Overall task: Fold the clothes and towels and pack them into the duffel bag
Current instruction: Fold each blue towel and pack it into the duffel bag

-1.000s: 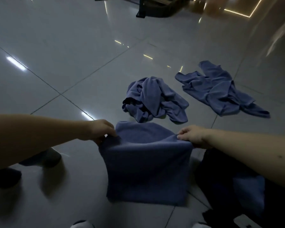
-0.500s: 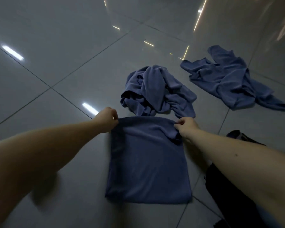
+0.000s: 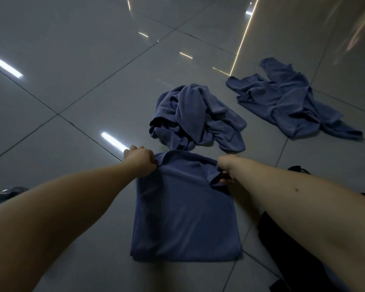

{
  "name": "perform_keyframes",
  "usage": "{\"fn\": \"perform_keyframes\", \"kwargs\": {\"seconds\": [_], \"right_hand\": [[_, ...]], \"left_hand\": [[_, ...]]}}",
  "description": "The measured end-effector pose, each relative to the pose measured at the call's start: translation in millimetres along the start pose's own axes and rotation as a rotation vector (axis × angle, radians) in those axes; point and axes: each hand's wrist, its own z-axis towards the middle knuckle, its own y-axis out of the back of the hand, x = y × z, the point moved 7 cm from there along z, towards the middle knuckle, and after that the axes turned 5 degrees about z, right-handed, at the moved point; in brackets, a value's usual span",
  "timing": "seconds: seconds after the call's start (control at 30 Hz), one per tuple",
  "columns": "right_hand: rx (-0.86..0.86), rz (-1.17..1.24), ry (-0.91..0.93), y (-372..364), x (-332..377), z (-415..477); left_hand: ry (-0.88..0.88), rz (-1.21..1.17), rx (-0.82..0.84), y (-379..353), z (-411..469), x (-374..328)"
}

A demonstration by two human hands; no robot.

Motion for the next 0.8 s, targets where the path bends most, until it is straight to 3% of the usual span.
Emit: {"fn": "perform_keyframes", "kwargs": {"seconds": [0.1, 0.2, 0.37, 0.53, 0.67, 0.8], "right_hand": [[-0.002, 0.239, -0.107, 1.5, -7.4, -4.0], [0.0, 0.367, -0.04, 0.6, -1.6, 0.0], [-0.145, 0.584, 0.015, 5.4, -2.5, 6.6], [-0.265, 0.582, 0.118, 19.9, -1.4, 4.5], [-0.349, 0.658, 0.186, 30.3, 1.2, -5.5], [-0.403, 0.632, 0.187, 42.1, 4.0, -7.9]], "left_hand": [[0.028, -0.123, 0.068, -3.3, 0.1, 2.9], [0.056, -0.334, 0.058, -1.8, -0.2, 3.8], [0.12, -0.582, 0.071, 1.8, 2.6, 10.7], [0.204, -0.92, -0.102, 13.4, 0.8, 21.5], [0.193, -0.942, -0.136, 21.3, -2.9, 27.7], [0.117, -0.86, -0.021, 25.1, -1.7, 32.1]]}}
